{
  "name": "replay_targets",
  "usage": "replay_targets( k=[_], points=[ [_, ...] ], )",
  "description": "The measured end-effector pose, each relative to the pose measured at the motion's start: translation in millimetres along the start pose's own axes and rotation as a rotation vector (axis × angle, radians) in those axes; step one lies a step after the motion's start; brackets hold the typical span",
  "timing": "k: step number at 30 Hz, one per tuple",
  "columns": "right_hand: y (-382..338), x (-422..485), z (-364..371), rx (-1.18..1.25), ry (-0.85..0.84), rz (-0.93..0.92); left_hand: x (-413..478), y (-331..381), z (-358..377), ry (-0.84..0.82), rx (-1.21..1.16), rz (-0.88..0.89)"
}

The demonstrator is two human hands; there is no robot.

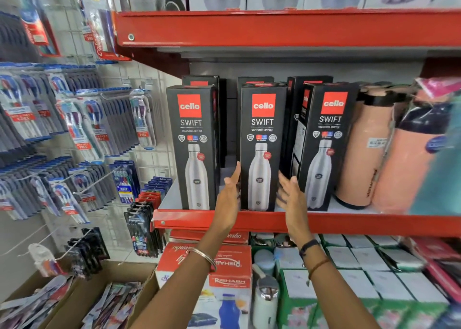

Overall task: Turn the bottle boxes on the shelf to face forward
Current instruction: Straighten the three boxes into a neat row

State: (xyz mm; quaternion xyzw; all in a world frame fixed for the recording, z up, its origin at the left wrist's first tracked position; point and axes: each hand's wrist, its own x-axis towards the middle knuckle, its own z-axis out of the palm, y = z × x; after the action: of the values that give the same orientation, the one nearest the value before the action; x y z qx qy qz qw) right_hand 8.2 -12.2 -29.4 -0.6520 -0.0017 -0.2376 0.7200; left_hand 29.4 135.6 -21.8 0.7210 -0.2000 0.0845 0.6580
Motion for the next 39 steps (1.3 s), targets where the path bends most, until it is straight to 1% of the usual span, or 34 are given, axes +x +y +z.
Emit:
replay_targets(
  k=[6,10,13,15,17,19,20,21,22,24,26,28,31,35,39],
  points=[
    [-5.7,-8.7,-3.8,0.018,-0.026,0.017,-8.5,-6.9,-0.6,0.008,0.021,0.03],
    [-2.8,-13.5,-2.9,-0.033,-0.031,-0.026,-10.4,-5.9,-0.3,0.022,0.031,0.044],
    [-0.9,-13.4,-4.9,-0.079,-0.067,-0.052,-12.7,-1.3,2.1,0.06,0.05,0.038],
    [-0.8,-15.1,-9.3,-0.103,-0.108,-0.056,-18.5,5.5,9.7,0.1,0.009,0.035],
    [-0.8,-20.3,-17.8,-0.148,-0.104,-0.12,-30.7,14.9,26.5,0.219,0.012,0.14],
    [-3.2,-25.7,-30.3,-0.172,-0.008,-0.239,-41.5,26.3,46.9,0.327,0.057,0.299],
    [-6.0,-26.3,-38.0,-0.157,0.055,-0.292,-43.5,30.4,57.7,0.312,0.044,0.372],
    [-9.0,-24.7,-46.8,-0.131,0.12,-0.334,-43.5,33.3,69.2,0.248,0.025,0.421],
    [-12.4,-21.6,-56.0,-0.101,0.18,-0.365,-42.0,35.9,80.8,0.166,0.013,0.434],
    [-18.1,-11.2,-73.3,-0.066,0.262,-0.382,-33.4,39.3,103.0,0.021,0.002,0.364],
    [-21.3,2.0,-86.3,-0.078,0.275,-0.333,-19.8,39.2,122.8,-0.045,0.013,0.241],
    [-17.4,15.7,-96.6,-0.1,0.214,-0.233,-3.9,39.0,136.7,-0.037,0.019,0.133],
    [-13.5,30.4,-108.4,-0.093,0.104,-0.108,13.7,39.4,144.9,0.033,-0.001,0.072],
    [-17.4,36.3,-117.8,-0.021,0.06,-0.051,21.0,31.7,141.8,-0.031,-0.099,-0.038],
    [-21.1,34.2,-126.3,-0.012,0.035,-0.046,23.6,20.7,135.1,-0.044,-0.008,-0.044]
  ],
)
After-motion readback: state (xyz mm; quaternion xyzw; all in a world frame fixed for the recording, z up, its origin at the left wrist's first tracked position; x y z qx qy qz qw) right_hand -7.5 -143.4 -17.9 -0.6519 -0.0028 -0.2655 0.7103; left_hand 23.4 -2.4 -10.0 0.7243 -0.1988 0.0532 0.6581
